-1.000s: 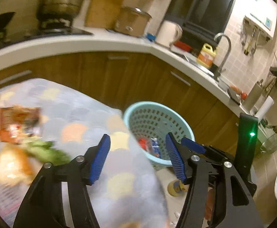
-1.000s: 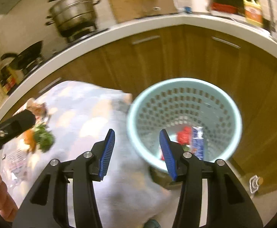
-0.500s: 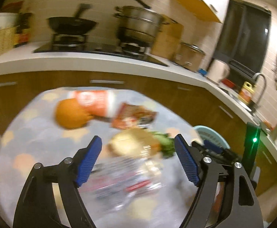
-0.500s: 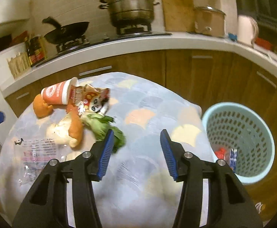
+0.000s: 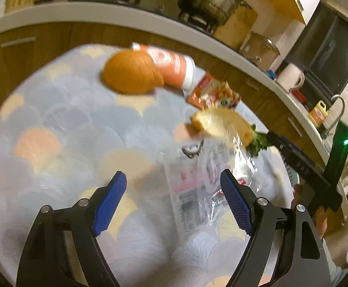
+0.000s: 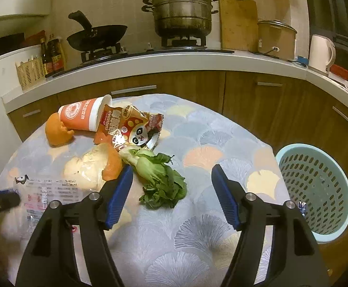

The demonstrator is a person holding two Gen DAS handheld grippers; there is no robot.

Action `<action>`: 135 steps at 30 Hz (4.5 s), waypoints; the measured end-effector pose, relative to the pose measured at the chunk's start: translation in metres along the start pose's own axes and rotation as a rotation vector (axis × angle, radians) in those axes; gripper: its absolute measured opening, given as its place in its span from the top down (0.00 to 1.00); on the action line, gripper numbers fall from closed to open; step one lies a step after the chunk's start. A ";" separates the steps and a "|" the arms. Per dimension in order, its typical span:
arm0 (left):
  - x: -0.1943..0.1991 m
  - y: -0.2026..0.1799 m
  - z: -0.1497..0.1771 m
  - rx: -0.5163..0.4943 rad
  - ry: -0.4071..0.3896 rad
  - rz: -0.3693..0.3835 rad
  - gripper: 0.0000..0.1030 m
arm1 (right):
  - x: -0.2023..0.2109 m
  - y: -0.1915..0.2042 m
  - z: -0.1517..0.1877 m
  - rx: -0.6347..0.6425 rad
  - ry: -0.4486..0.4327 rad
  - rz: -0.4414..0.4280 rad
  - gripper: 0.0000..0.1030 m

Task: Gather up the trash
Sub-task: 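Reach the left tool to the clear plastic bag and grasp it, then grasp the orange peel with the right tool while the left tool holds the plastic bag, then carry the orange peel and plastic bag over the blue basket and open both tools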

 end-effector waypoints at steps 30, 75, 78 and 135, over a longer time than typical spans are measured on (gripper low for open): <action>0.050 0.023 -0.024 0.002 -0.222 0.011 0.95 | 0.004 0.033 0.011 0.054 0.183 -0.181 0.51; -0.012 -0.156 -0.136 -0.259 -0.232 0.145 0.95 | 0.099 -0.101 -0.079 -0.099 -0.109 0.011 0.97; -0.039 -0.190 -0.140 -0.292 -0.192 0.183 0.95 | 0.101 -0.138 -0.080 -0.137 -0.123 0.089 0.97; -0.149 -0.263 -0.105 -0.321 0.046 0.258 0.44 | 0.046 -0.263 -0.020 -0.318 0.176 0.357 0.34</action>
Point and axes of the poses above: each gripper's, at about its wrist camera, not at the fingertips, and x roughly against the way its jaws point, y to its left, z to its underside, the point moved 2 cm from there along -x, roughly the way its jaws point, and after that the axes turned 14 degrees about -x, right-handed, at the moved point
